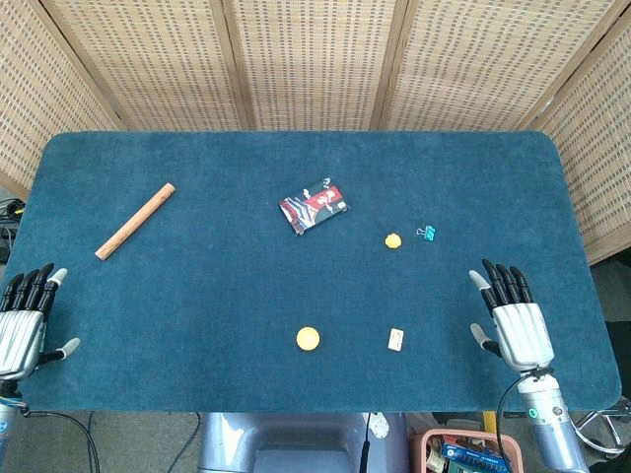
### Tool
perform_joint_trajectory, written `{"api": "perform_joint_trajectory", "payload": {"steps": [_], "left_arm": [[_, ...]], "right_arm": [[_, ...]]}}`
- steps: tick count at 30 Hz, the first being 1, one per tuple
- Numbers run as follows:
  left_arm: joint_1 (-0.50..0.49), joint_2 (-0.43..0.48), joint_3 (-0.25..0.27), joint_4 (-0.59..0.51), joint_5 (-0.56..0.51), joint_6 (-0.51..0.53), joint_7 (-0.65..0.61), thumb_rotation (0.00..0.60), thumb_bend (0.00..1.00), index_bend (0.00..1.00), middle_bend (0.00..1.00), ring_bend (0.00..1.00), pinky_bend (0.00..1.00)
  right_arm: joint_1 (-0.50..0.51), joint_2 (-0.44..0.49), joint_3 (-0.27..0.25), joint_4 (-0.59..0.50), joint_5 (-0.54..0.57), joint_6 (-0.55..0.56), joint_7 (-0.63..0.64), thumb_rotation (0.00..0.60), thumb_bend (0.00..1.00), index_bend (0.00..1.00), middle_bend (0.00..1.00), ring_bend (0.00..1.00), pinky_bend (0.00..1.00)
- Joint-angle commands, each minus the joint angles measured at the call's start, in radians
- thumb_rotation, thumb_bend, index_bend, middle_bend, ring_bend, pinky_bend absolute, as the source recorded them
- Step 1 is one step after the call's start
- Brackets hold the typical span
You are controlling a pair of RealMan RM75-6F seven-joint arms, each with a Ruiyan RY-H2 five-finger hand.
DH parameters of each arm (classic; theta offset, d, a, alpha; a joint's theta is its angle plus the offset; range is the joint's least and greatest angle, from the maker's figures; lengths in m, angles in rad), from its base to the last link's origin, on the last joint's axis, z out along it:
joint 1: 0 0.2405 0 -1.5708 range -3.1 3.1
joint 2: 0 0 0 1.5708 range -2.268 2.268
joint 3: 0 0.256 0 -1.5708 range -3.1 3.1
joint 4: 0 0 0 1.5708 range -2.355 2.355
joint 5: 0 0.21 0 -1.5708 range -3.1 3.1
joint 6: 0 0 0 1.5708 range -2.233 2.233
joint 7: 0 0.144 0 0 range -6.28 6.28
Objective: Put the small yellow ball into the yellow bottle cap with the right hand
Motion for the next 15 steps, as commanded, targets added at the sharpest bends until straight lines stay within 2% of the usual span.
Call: {"api": "perform_joint_trajectory", "payload": {"steps": [1,15], "left_arm": [[0.003,0.002,0.000,-0.003,0.005,0.008,-0.001,0.600,0.10,0.00,0.00,0.00,0.00],[0.007,0.009,-0.001,-0.005,0.016,0.021,-0.016,0.600,0.10,0.00,0.00,0.00,0.00]], "right_arm": [[-0.001,-0.001,0.000,0.000,-0.005,0.001,0.002,0.600,0.26,0.03,0.00,0.00,0.00],[0.009,-0.008,0.020,0.002,0.010,-0.021,0.002,0.600,0.26,0.03,0.00,0.00,0.00]]}}
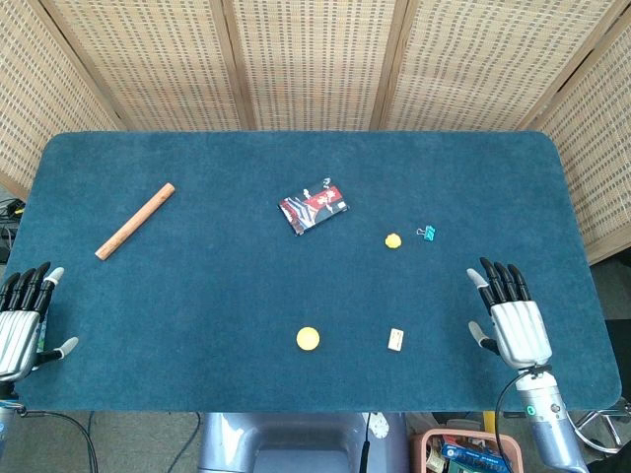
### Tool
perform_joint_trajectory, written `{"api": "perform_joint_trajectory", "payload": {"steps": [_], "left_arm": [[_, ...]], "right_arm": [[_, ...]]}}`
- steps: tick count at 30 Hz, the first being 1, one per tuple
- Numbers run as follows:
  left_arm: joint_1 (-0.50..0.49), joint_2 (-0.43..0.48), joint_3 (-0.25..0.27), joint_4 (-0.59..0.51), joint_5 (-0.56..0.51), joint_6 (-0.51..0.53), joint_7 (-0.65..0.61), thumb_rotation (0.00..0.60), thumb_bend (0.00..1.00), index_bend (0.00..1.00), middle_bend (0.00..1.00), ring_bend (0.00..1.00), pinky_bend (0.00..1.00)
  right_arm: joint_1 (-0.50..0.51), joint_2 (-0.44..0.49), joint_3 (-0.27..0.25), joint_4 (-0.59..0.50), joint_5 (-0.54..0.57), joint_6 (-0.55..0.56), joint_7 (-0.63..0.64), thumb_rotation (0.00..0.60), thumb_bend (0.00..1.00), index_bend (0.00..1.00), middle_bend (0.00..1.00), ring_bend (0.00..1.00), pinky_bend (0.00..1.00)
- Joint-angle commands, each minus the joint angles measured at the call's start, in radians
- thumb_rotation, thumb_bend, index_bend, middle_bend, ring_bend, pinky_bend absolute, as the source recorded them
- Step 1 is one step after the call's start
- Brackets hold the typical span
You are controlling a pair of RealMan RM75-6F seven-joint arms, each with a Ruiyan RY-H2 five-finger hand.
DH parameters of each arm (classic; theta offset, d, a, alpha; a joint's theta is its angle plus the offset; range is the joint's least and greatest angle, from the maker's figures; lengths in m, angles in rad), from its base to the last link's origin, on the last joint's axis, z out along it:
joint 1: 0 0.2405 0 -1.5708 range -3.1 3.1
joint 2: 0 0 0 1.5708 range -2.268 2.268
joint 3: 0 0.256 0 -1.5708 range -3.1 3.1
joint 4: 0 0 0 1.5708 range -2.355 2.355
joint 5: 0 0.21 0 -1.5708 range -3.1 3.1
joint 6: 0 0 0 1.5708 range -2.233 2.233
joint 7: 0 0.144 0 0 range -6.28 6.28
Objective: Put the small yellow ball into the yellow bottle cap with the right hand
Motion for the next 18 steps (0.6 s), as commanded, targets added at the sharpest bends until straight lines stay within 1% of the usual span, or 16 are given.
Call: {"api": "perform_joint_trajectory", "payload": {"steps": [1,6,9,11,12,14,18], "left_arm": [[0.001,0.001,0.000,0.000,0.001,0.002,-0.002,0.600,0.10,0.00,0.00,0.00,0.00],[0.003,0.004,-0.003,-0.001,-0.002,0.006,-0.007,0.600,0.10,0.00,0.00,0.00,0.00],[0.005,0.007,-0.004,-0.003,-0.002,0.010,-0.009,0.600,0.10,0.00,0.00,0.00,0.00],[0.007,0.008,-0.004,-0.004,-0.001,0.014,-0.011,0.600,0.10,0.00,0.00,0.00,0.00],[0.007,0.009,-0.005,-0.005,-0.001,0.014,-0.012,0.600,0.10,0.00,0.00,0.00,0.00],[0.007,0.009,-0.005,-0.004,-0.001,0.013,-0.011,0.600,0.10,0.00,0.00,0.00,0.00],[0.004,0.008,-0.004,-0.003,-0.004,0.006,-0.006,0.600,0.10,0.00,0.00,0.00,0.00]], "right_arm": [[0.005,-0.005,0.007,0.003,0.006,-0.006,-0.002,0.600,0.26,0.03,0.00,0.00,0.00],[0.019,-0.012,0.021,0.004,0.017,-0.024,-0.013,0.600,0.26,0.03,0.00,0.00,0.00],[0.040,-0.015,0.040,-0.002,0.032,-0.048,-0.023,0.600,0.26,0.03,0.00,0.00,0.00],[0.077,-0.024,0.074,-0.003,0.053,-0.083,-0.039,0.600,0.26,0.03,0.00,0.00,0.00],[0.111,-0.036,0.104,0.006,0.073,-0.115,-0.062,0.600,0.26,0.03,0.00,0.00,0.00],[0.156,-0.052,0.138,0.019,0.111,-0.164,-0.098,0.600,0.26,0.04,0.00,0.00,0.00],[0.238,-0.082,0.195,0.044,0.185,-0.255,-0.158,0.600,0.26,0.11,0.00,0.00,0.05]]}}
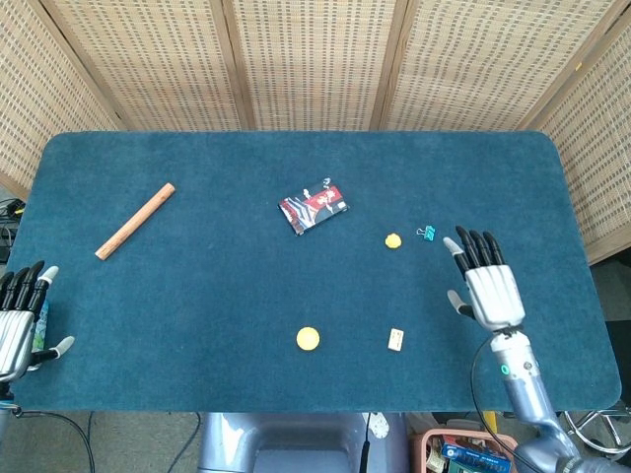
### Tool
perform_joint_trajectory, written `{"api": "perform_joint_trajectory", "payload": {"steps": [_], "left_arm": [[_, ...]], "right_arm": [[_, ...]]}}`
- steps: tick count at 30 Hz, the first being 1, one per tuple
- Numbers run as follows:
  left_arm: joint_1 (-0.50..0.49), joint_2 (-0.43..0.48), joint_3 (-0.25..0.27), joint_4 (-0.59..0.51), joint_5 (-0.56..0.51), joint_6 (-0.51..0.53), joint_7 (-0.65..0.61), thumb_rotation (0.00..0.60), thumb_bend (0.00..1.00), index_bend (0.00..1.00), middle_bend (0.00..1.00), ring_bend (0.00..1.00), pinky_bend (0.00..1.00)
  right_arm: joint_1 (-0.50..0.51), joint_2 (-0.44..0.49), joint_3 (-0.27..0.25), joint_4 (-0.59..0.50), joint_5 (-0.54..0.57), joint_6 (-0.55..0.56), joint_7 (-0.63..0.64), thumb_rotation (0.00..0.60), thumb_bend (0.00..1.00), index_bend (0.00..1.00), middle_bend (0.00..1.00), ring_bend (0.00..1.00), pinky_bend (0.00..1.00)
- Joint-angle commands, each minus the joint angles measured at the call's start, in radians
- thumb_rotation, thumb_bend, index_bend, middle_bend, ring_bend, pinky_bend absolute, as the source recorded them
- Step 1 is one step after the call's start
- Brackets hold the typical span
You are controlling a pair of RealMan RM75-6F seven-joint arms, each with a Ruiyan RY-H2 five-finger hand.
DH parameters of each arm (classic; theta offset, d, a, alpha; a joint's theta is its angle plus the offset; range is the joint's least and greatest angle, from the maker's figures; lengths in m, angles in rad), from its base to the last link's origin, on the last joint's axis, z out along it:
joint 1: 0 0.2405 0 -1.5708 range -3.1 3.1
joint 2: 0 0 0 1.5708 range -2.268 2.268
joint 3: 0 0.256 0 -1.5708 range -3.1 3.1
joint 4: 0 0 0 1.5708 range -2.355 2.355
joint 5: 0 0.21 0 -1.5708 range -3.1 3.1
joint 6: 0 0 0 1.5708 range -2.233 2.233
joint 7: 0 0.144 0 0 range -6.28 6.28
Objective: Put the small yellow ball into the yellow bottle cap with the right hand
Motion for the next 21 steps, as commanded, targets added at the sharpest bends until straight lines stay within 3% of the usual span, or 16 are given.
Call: {"api": "perform_joint_trajectory", "payload": {"steps": [1,8,14,21], "left_arm": [[-0.002,-0.002,-0.001,0.002,-0.002,-0.003,0.004,0.600,0.10,0.00,0.00,0.00,0.00],[-0.002,-0.002,-0.006,0.003,-0.009,-0.002,0.004,0.600,0.10,0.00,0.00,0.00,0.00],[-0.003,-0.001,-0.008,0.003,-0.011,-0.005,0.003,0.600,0.10,0.00,0.00,0.00,0.00],[-0.008,0.000,-0.007,0.005,-0.021,-0.022,-0.001,0.600,0.10,0.00,0.00,0.00,0.00]], "right_arm": [[0.105,-0.046,0.076,0.040,0.094,-0.108,-0.080,0.600,0.26,0.13,0.00,0.00,0.06],[0.258,-0.153,0.148,0.159,0.241,-0.240,-0.176,0.600,0.26,0.27,0.05,0.00,0.12],[0.311,-0.200,0.156,0.213,0.296,-0.279,-0.217,0.600,0.26,0.29,0.07,0.00,0.14],[0.423,-0.317,0.151,0.387,0.420,-0.375,-0.313,0.600,0.26,0.30,0.08,0.00,0.14]]}}
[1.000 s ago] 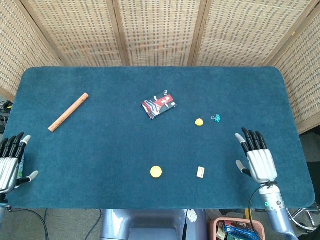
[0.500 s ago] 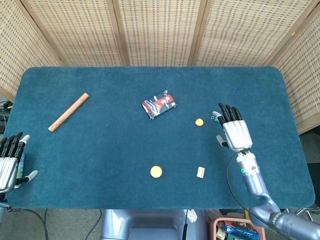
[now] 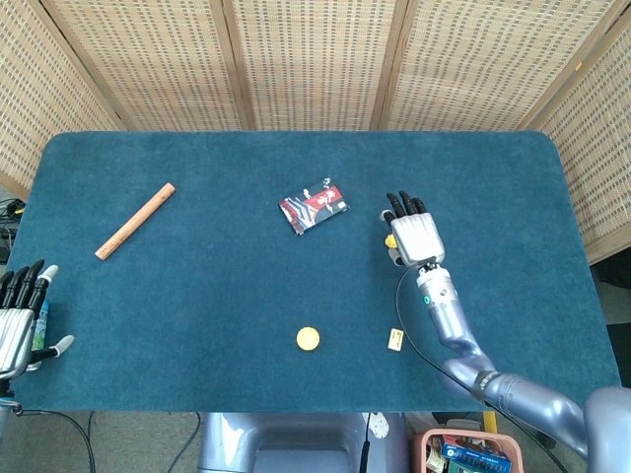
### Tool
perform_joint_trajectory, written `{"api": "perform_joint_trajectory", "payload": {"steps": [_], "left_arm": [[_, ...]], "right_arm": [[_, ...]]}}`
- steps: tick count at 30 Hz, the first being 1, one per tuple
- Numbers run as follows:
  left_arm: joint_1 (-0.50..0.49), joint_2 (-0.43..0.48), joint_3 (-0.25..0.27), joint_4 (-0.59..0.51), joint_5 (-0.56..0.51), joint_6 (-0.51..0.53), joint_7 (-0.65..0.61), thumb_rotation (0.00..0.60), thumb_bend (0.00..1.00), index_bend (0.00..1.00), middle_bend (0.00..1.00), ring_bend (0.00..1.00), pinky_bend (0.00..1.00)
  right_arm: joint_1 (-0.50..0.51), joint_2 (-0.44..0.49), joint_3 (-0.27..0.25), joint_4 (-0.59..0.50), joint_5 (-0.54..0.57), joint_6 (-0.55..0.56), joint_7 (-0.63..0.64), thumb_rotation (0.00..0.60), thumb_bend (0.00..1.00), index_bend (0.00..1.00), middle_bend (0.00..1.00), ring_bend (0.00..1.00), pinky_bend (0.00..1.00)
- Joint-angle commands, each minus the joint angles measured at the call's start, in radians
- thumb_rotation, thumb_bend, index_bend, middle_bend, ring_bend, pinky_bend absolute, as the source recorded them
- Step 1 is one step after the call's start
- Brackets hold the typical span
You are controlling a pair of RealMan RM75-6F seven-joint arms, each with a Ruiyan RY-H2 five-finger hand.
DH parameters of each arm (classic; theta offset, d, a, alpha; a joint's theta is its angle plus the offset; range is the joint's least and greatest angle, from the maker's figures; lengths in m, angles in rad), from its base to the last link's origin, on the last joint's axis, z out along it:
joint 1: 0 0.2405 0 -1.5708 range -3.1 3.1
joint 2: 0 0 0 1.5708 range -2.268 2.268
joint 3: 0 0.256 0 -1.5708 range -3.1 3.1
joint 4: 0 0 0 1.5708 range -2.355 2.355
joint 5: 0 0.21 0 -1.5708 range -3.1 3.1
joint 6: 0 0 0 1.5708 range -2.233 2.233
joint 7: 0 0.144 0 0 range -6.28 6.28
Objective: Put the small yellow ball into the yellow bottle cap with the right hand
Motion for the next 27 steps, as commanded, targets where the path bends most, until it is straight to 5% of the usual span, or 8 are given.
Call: {"api": "perform_joint_trajectory", "payload": {"steps": [1,27], "left_arm": [[-0.001,0.000,-0.003,0.002,-0.003,0.000,-0.001,0.600,0.10,0.00,0.00,0.00,0.00],[0.001,-0.003,0.001,-0.007,0.012,0.015,0.013,0.600,0.10,0.00,0.00,0.00,0.00]], "right_arm": [[0.064,-0.074,-0.001,0.110,0.089,-0.061,-0.048,0.600,0.26,0.30,0.08,0.00,0.14],[0.107,-0.151,-0.048,0.335,0.139,-0.134,0.063,0.600,0.26,0.34,0.10,0.00,0.14]]}}
